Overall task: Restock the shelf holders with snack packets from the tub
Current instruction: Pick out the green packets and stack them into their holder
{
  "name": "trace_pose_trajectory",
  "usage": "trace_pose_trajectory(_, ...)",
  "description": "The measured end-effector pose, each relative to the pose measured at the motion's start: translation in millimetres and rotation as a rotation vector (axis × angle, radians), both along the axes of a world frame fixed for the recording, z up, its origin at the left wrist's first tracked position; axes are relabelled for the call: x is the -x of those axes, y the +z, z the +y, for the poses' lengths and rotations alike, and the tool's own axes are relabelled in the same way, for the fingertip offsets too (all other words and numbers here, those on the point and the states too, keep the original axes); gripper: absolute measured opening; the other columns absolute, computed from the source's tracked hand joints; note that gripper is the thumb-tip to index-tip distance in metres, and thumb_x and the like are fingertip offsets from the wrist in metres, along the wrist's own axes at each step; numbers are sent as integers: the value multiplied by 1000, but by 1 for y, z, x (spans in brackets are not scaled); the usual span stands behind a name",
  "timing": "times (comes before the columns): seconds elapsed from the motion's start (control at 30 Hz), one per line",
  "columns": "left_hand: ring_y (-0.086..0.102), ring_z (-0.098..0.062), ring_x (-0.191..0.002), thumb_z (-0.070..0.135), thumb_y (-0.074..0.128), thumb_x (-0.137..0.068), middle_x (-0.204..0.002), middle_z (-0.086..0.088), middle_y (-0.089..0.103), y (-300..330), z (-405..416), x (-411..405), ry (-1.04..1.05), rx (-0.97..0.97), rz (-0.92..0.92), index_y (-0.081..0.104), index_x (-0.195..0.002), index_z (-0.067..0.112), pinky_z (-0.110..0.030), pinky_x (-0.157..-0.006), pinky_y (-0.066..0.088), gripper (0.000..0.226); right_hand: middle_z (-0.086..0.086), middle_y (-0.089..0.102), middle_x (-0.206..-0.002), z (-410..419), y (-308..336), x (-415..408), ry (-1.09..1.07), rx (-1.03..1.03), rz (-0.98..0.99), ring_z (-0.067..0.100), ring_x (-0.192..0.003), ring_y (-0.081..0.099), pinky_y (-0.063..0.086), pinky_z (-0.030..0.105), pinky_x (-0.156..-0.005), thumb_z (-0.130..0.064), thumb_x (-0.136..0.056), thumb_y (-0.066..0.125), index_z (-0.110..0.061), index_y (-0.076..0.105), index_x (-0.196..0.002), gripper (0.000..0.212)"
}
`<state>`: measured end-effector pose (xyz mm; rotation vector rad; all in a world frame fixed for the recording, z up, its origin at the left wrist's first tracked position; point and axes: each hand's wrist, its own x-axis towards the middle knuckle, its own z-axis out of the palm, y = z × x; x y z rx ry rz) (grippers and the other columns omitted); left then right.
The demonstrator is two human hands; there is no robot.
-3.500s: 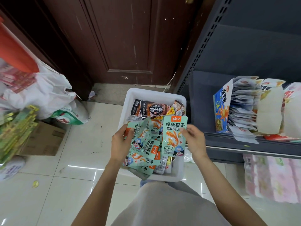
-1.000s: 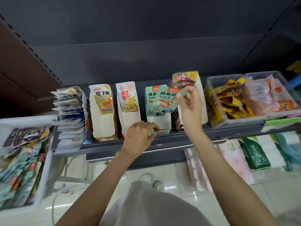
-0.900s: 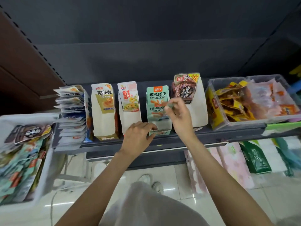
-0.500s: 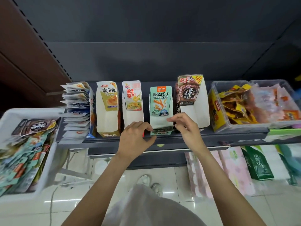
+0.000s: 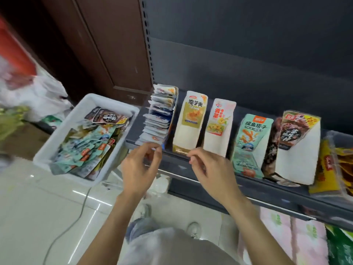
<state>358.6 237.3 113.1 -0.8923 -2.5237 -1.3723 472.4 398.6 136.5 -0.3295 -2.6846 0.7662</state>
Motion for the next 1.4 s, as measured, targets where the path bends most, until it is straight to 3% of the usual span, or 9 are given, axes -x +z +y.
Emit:
trace_pose_trajectory(0.2,64,-19,-82,21,68,-85,-92,6,69,-48,-126,104,127,424,-206,69,-100,19,-25,-64,45,15,-5,71,-96,-100,-54,113,254,25,-272,16,-86,65,48,26,-66,-26,-96,49,-24,61,-105,15)
trace_pose_trajectory(0.4,61,-29,-103,24,65,-88,-121,-11,62,-95,-212,210,246,532,-388,61,-120,13,-40,-82,50,34,0,66,-112,-183,-110,233,125,294,-430,18,-97,62,51,34,-80,-17,-94,51,-18,63,-115,23)
trace_pose_trajectory(0.53,48,-26,-121,35,58,-91,-136,-8,50,-125,-224,253,164,612,-424,50,-131,17,-42,-94,44,44,4,54,-130,-204,-142,294,-15,278,-476,20,-116,54,44,33,-95,-19,-96,52,-14,56,-126,31)
trace_pose_trajectory(0.7,26,-21,-139,41,41,-98,-151,3,34,-154,-223,272,-59,829,-316,45,-140,25,-40,-112,25,45,15,52,-121,-209,-170,343,-377,235,-651,28,-102,55,39,29,-66,-45,-95,49,-16,45,-129,45)
trace_pose_trajectory(0.8,21,-23,-142,40,39,-99,-154,5,29,-163,-229,266,-163,852,-187,54,-131,32,-41,-115,18,36,20,46,-120,-211,-177,353,-406,132,-720,30,-92,55,35,27,-61,-49,-95,46,-22,43,-130,45)
trace_pose_trajectory(0.97,38,-16,-133,40,45,-96,-140,9,49,-167,-238,258,-309,709,-172,68,-113,29,-35,-109,28,30,20,43,-125,-210,-177,357,-444,171,-718,28,-88,58,41,28,-67,-35,-94,56,-25,44,-131,41)
trace_pose_trajectory(1.1,54,-16,-106,41,43,-96,-111,6,63,-163,-230,270,-187,614,-245,63,-106,23,-35,-94,45,28,18,55,-122,-207,-168,360,-463,277,-684,30,-99,61,41,27,-71,-14,-88,67,-19,39,-136,56)
trace_pose_trajectory(1.3,35,-27,-130,50,60,-85,-141,-7,37,-163,-203,301,-92,808,-458,35,-140,20,-40,-108,33,67,5,68,-105,-200,-147,339,-544,283,-587,23,-89,64,44,25,-65,-9,-86,65,-11,48,-122,41)
trace_pose_trajectory(1.4,33,-32,-132,49,67,-80,-146,-10,30,-162,-199,306,-85,840,-506,30,-144,21,-44,-109,32,79,2,68,-102,-199,-138,321,-676,416,-332,11,-79,61,41,4,-56,-6,-84,66,-10,60,-115,32)
